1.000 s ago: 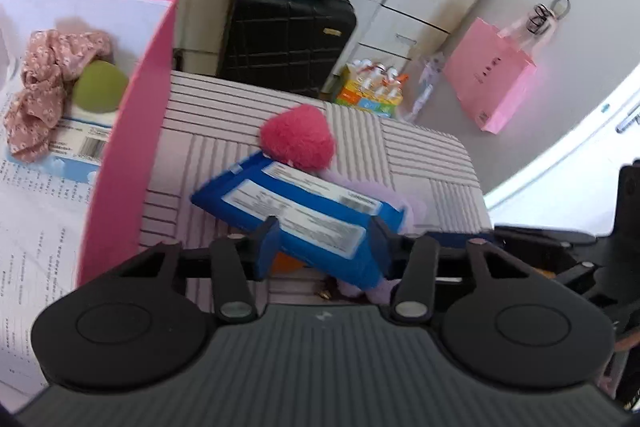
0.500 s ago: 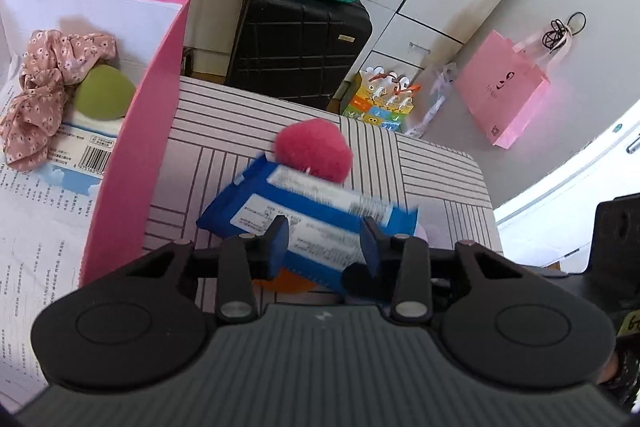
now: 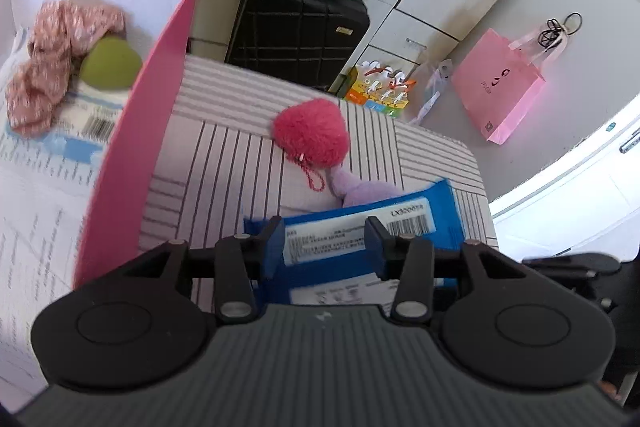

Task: Organize soft objects
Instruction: 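Lift the blue wipes pack with the left gripper and carry it over the box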

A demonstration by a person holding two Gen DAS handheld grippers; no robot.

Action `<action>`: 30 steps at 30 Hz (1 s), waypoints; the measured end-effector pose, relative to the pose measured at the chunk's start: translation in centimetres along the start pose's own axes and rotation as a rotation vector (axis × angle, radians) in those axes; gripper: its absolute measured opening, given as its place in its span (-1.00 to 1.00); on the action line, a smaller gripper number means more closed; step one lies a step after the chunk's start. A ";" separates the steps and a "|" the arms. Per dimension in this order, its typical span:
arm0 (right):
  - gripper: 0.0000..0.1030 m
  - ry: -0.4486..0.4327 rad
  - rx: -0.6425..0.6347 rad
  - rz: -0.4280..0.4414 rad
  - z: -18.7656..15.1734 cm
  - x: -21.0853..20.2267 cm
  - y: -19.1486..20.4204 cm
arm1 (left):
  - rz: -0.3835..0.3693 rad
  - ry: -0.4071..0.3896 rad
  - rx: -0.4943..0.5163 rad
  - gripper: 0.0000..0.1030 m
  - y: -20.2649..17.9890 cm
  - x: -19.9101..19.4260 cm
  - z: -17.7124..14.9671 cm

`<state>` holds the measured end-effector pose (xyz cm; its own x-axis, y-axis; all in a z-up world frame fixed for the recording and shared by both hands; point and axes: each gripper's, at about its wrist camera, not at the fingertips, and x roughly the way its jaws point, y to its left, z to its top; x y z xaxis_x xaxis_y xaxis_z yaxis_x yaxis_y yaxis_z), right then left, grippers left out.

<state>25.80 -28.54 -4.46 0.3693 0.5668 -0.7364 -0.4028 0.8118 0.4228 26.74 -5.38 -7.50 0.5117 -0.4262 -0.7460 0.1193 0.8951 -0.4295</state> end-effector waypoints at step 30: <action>-0.36 0.022 -0.057 -0.035 1.1 1.1 -3.9 | 0.026 -0.068 -0.102 -0.31 -0.1 0.2 -4.3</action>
<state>28.72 -30.91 -6.31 0.3656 0.5342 -0.7622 -0.4374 0.8215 0.3659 23.18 -6.08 -9.81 0.5704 -0.3904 -0.7227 0.0200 0.8862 -0.4629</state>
